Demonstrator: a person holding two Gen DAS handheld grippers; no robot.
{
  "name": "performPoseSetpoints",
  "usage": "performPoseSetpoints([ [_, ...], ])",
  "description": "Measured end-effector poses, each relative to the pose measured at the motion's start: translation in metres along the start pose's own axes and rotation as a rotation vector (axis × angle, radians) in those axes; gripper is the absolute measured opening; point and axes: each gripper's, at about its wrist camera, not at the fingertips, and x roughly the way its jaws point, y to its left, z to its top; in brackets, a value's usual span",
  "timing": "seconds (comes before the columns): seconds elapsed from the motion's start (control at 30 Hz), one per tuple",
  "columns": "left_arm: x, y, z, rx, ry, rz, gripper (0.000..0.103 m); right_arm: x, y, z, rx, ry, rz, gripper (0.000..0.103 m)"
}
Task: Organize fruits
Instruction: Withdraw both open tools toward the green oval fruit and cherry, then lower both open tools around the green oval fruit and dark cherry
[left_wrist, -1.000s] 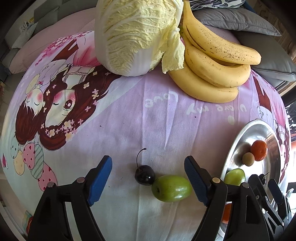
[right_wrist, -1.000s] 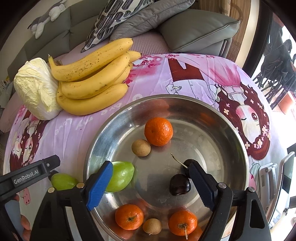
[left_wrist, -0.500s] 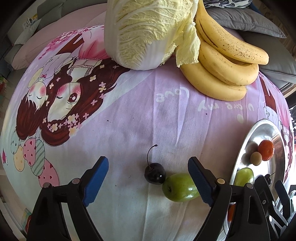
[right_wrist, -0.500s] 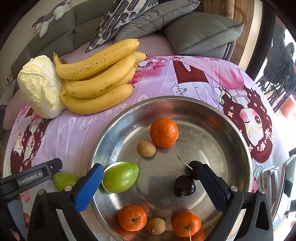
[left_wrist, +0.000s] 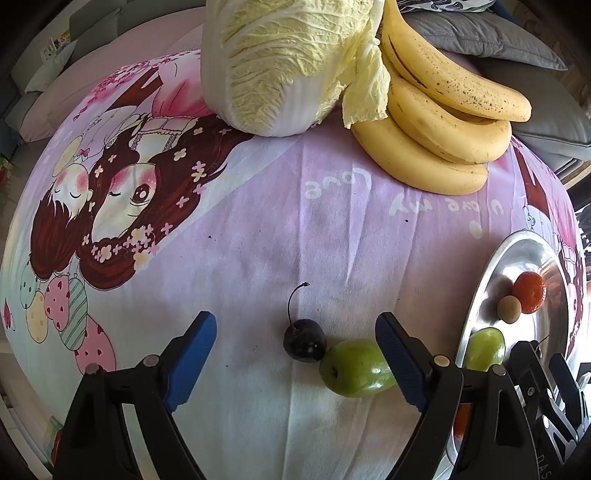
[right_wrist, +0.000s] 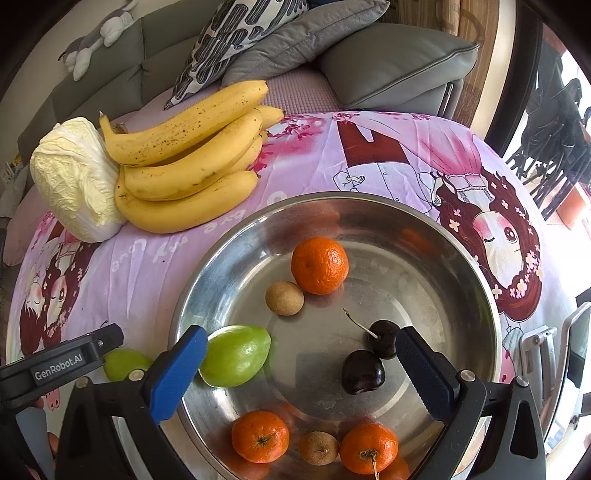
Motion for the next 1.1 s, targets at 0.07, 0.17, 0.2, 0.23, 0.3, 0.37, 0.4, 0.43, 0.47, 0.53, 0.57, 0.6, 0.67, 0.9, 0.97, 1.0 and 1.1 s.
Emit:
performPoseSetpoints([
  [0.07,-0.001,0.000,-0.001,0.004,0.001,-0.003,0.088,0.000,0.002,-0.001,-0.003,-0.002,0.008,0.103],
  [0.17,-0.002,0.000,-0.001,0.008,0.000,-0.007,0.088,-0.001,0.004,-0.001,-0.009,-0.002,0.021,0.103],
  [0.2,-0.003,0.000,-0.001,0.009,-0.001,-0.006,0.088,-0.001,0.005,-0.002,-0.010,-0.002,0.024,0.103],
  [0.23,-0.005,0.001,-0.001,0.010,-0.005,-0.004,0.088,-0.001,0.006,-0.002,-0.013,-0.003,0.025,0.103],
  [0.3,-0.006,0.003,-0.003,0.012,-0.009,0.001,0.088,-0.002,0.008,-0.002,-0.022,-0.004,0.029,0.103],
  [0.37,-0.008,0.007,-0.004,0.008,-0.009,-0.003,0.088,-0.003,0.011,-0.003,-0.030,-0.007,0.032,0.103],
  [0.4,-0.009,0.009,-0.005,0.006,-0.010,-0.005,0.088,-0.004,0.012,-0.003,-0.033,-0.009,0.037,0.103],
  [0.43,-0.010,0.011,-0.006,0.006,-0.013,-0.004,0.088,-0.005,0.013,-0.003,-0.034,-0.014,0.044,0.103],
  [0.47,-0.011,0.013,-0.006,0.007,-0.015,-0.004,0.088,-0.007,0.014,-0.002,-0.036,-0.021,0.053,0.103],
  [0.53,-0.013,0.017,-0.008,0.010,-0.020,-0.006,0.088,-0.011,0.018,-0.001,-0.048,-0.037,0.065,0.103],
  [0.57,-0.013,0.020,-0.008,0.010,-0.020,-0.007,0.088,-0.013,0.021,-0.001,-0.057,-0.046,0.065,0.103],
  [0.6,-0.014,0.023,-0.009,0.010,-0.021,-0.009,0.088,-0.015,0.023,-0.001,-0.064,-0.053,0.069,0.103],
  [0.67,-0.016,0.029,-0.010,0.003,-0.026,-0.010,0.088,-0.017,0.028,0.000,-0.074,-0.061,0.094,0.103],
  [0.9,-0.021,0.049,-0.013,-0.022,-0.041,-0.026,0.088,-0.019,0.044,-0.002,-0.104,-0.045,0.121,0.103],
  [0.97,-0.022,0.054,-0.014,-0.028,-0.042,-0.032,0.088,-0.021,0.049,-0.003,-0.114,-0.040,0.120,0.103],
  [1.0,-0.023,0.057,-0.014,-0.030,-0.042,-0.035,0.088,-0.022,0.051,-0.004,-0.117,-0.038,0.125,0.103],
  [1.1,-0.025,0.060,-0.014,-0.037,-0.047,-0.042,0.088,-0.024,0.057,-0.006,-0.118,-0.023,0.145,0.103],
])
